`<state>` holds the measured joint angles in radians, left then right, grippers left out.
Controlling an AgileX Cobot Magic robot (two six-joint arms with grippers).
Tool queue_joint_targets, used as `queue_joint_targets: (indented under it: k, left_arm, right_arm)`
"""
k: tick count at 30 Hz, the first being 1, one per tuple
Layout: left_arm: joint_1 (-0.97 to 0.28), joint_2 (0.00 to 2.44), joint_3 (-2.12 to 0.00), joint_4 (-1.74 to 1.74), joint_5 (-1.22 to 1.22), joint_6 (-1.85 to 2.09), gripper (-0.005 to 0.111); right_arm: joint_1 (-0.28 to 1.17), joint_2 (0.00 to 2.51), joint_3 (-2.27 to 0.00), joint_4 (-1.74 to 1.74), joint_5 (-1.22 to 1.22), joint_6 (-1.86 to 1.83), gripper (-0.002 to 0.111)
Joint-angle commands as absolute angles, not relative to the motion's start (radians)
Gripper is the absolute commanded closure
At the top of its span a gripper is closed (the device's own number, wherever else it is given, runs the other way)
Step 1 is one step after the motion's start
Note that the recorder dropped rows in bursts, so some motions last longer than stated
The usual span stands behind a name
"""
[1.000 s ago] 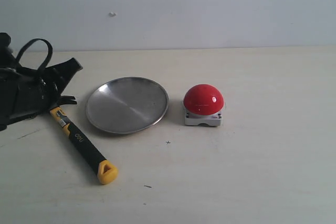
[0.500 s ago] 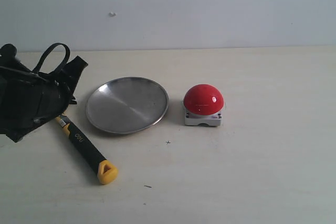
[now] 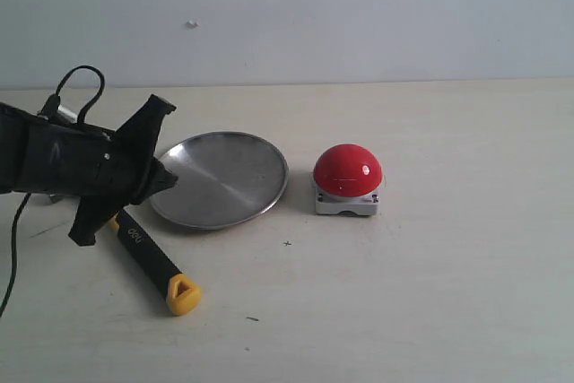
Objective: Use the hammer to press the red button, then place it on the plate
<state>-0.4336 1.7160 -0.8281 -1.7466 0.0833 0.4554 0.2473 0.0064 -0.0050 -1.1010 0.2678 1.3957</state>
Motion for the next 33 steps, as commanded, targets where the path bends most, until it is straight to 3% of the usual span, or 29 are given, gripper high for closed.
queue_joint_targets:
  k: [1,4,6,10,12,15,18,33]
  left_arm:
    - [-0.481,1.679,-0.870,-1.681,-0.117,0.541,0.107]
    - [-0.590,1.649,-0.885,-1.576,-0.404,0.766,0.107]
    - [-0.631,1.623,-0.885,-1.594,-0.468,0.940,0.107]
    - [-0.675,1.555,-0.859,-1.744,-0.339,1.430,0.107]
    - [-0.707,1.534,-0.805,-1.744,-0.257,1.447,0.107]
    - [-0.695,1.497,-0.804,-1.744,-0.467,1.389,0.107]
    - [-0.684,1.430,-0.804,-1.744,-0.473,1.516,0.107]
    - [-0.660,0.718,-0.590,-1.744,-0.418,1.610,0.107]
  right_arm:
    - [0.244,0.000,-0.006,-1.109,0.261,1.387,0.108]
    - [0.244,0.000,-0.006,-1.109,0.261,1.387,0.108]
    - [0.244,0.000,-0.006,-1.109,0.261,1.387,0.108]
    - [0.244,0.000,-0.006,-1.109,0.261,1.387,0.108]
    - [0.244,0.000,-0.006,-1.109,0.261,1.387,0.108]
    - [0.244,0.000,-0.006,-1.109,0.261,1.387,0.108]
    - [0.244,0.000,-0.006,-1.109,0.261,1.387,0.108]
    - [0.244,0.000,-0.006,-1.109,0.261,1.387,0.108]
